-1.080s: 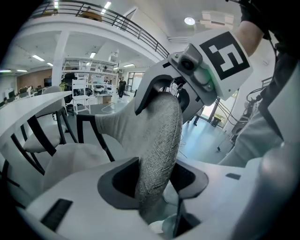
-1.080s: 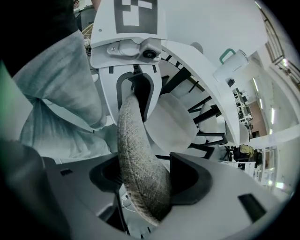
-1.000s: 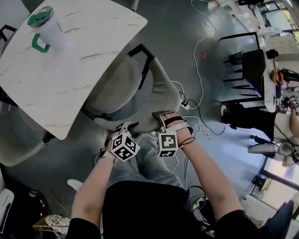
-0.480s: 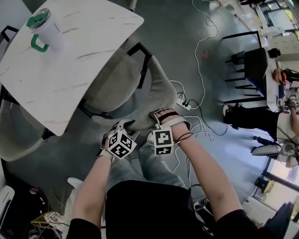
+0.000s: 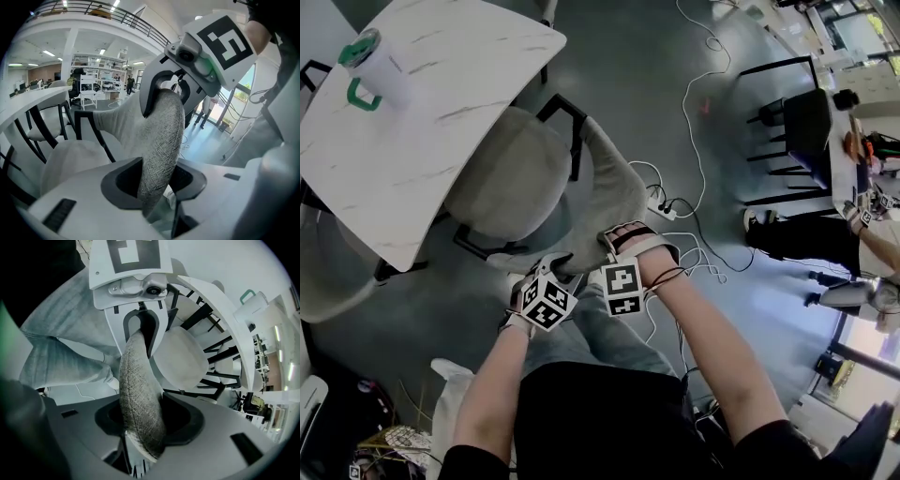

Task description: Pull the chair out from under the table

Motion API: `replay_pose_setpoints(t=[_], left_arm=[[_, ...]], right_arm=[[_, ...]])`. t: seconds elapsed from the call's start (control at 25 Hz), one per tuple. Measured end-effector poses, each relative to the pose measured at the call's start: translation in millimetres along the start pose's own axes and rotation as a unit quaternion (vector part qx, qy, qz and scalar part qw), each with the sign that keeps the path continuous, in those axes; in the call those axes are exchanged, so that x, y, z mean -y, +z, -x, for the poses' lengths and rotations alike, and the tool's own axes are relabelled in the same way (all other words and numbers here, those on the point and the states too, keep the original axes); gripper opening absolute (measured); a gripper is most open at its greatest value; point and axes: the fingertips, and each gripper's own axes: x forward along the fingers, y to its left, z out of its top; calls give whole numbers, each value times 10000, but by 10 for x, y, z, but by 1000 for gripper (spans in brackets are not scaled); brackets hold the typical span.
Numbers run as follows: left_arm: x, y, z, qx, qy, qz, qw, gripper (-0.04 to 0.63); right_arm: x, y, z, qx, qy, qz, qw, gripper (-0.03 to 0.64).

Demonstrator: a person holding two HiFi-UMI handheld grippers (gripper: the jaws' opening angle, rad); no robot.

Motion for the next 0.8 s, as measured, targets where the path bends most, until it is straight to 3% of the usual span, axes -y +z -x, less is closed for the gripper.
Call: replay_pose_setpoints(t=[0.4,0.8], left_arm=[[514,83,-267,-19,-119,-3,9999,140],[1035,231,-597,-145,-475,-136,9987,138]], right_arm=[[-452,-330,59,-101,56,-72,9999,176],[-896,-758,120,-241,94,-291,9992,179]])
